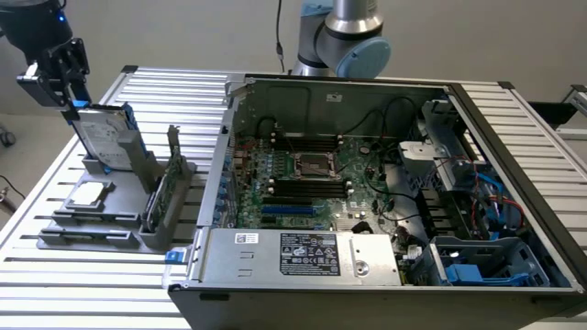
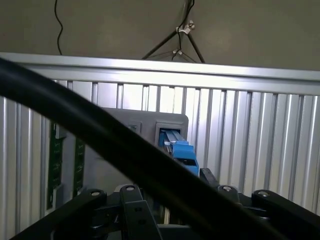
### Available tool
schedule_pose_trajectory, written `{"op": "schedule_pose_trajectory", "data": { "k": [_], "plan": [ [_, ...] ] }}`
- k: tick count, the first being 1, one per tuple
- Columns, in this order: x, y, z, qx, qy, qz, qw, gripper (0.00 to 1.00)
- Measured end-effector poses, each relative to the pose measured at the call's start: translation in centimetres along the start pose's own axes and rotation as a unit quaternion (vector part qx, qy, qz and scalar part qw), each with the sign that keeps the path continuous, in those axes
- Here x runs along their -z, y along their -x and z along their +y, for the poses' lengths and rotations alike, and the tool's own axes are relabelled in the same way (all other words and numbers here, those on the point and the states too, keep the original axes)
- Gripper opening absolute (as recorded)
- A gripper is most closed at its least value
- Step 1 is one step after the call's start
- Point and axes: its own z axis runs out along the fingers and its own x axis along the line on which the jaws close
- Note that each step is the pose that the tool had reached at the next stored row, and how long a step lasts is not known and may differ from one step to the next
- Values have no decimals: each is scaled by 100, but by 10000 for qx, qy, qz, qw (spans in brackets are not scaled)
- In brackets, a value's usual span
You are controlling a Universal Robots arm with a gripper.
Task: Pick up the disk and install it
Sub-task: 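Pick up the disk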
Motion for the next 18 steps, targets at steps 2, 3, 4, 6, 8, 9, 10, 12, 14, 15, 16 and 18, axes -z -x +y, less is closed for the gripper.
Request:
{"op": "schedule_pose_trajectory", "data": {
  "k": [2,3,4,6,8,9,10,12,14,15,16,18],
  "plan": [
    [-22,0,0,-22,0,-1,10000,54],
    [-32,1,1,-41,1,-2,10000,54],
    [-40,1,3,-62,1,-3,10000,54],
    [-49,3,7,-123,2,-7,9999,54],
    [-57,7,17,-179,-8,-9,9998,54],
    [-63,9,23,-197,-22,-10,9998,54],
    [-68,10,28,-207,-41,-10,9998,54],
    [-78,12,33,-216,-90,-8,9997,54],
    [-89,13,38,-218,-154,-7,9996,54],
    [-95,13,40,-218,-173,-7,9996,54],
    [-98,13,44,-218,-187,-10,9996,54],
    [-101,14,57,-218,-193,-21,9996,54]
  ]
}}
